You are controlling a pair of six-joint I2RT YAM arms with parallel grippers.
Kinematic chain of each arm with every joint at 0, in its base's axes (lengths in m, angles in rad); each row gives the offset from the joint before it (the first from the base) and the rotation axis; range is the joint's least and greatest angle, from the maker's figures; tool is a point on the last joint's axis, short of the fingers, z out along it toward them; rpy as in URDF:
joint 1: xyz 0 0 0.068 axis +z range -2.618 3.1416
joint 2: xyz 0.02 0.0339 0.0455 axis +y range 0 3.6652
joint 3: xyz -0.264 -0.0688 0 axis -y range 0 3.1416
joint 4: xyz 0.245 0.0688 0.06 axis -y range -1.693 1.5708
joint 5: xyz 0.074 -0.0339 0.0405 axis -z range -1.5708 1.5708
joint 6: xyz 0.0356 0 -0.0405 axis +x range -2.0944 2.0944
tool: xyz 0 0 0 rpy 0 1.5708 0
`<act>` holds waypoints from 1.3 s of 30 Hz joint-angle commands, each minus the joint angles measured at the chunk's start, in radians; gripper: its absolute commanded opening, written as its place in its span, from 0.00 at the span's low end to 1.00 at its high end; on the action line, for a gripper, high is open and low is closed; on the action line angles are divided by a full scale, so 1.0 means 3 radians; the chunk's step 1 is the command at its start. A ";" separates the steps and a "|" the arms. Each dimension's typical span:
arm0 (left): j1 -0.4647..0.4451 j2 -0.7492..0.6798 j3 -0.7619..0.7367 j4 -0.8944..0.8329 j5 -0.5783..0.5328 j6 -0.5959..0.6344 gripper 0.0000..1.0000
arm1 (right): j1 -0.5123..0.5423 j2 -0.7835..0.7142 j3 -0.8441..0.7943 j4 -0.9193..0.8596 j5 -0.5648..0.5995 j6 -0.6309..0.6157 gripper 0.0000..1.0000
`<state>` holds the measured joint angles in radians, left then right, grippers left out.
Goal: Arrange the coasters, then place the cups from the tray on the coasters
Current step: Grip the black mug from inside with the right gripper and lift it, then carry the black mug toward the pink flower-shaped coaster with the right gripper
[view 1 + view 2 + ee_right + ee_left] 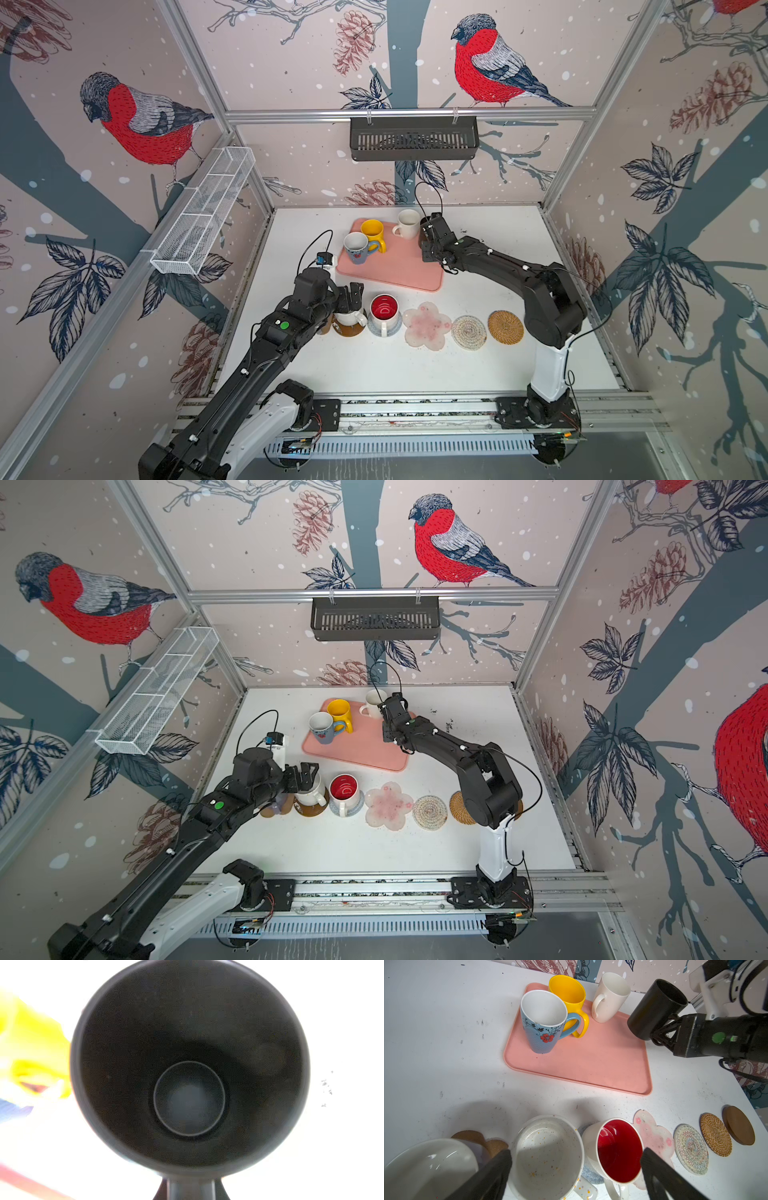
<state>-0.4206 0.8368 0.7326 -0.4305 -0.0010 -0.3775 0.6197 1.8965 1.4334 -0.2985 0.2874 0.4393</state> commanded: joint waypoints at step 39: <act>-0.1109 0.0427 0.0379 0.0068 -0.0949 -0.0615 0.97 | 0.1177 -0.2593 -0.2718 0.0606 -0.0316 0.0080 0.01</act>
<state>-0.7525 0.9642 0.8494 -0.4305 -0.2649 -0.5514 0.9455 1.1336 0.6491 -0.2420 0.1780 0.4416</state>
